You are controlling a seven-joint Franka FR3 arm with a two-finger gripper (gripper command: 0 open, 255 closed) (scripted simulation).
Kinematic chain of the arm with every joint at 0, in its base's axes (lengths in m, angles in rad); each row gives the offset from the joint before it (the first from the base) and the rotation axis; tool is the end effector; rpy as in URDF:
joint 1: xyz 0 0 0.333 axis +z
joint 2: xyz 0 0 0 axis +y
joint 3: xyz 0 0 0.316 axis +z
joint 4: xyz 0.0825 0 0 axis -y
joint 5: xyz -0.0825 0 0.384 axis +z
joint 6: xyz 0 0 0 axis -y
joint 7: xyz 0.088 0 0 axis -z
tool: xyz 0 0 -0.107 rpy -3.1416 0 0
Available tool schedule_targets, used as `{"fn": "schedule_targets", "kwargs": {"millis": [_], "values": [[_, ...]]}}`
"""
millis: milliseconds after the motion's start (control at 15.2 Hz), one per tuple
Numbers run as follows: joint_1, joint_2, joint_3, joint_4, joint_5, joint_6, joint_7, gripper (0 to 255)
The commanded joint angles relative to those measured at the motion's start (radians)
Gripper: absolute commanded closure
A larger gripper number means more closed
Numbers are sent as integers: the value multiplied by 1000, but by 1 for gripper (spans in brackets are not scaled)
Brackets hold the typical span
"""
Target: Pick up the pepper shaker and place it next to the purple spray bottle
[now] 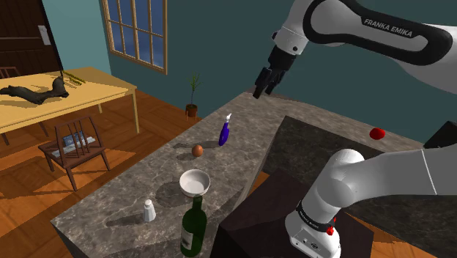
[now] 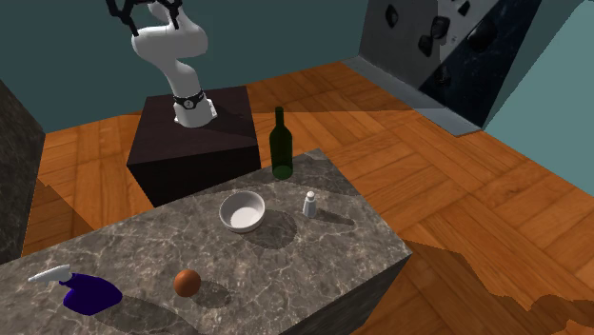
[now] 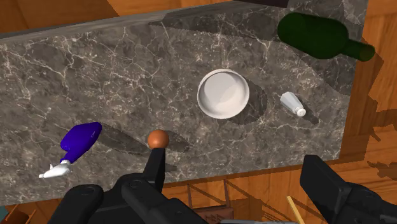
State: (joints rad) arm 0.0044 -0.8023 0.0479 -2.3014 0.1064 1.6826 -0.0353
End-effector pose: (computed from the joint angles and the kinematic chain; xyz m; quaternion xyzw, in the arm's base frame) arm 0.3124 0.0324 0.6324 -0.9945 -0.0368 -0.0912 0.0361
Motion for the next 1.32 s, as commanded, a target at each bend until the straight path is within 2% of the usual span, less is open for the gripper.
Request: {"fn": "schedule_targets", "kwargs": {"millis": [0,594,1254], "values": [[0,0,0,0,0,0,0,0],[27,102,149,-157,68,256,144,0],[32,363,332,-204,93,560,323,0]]}}
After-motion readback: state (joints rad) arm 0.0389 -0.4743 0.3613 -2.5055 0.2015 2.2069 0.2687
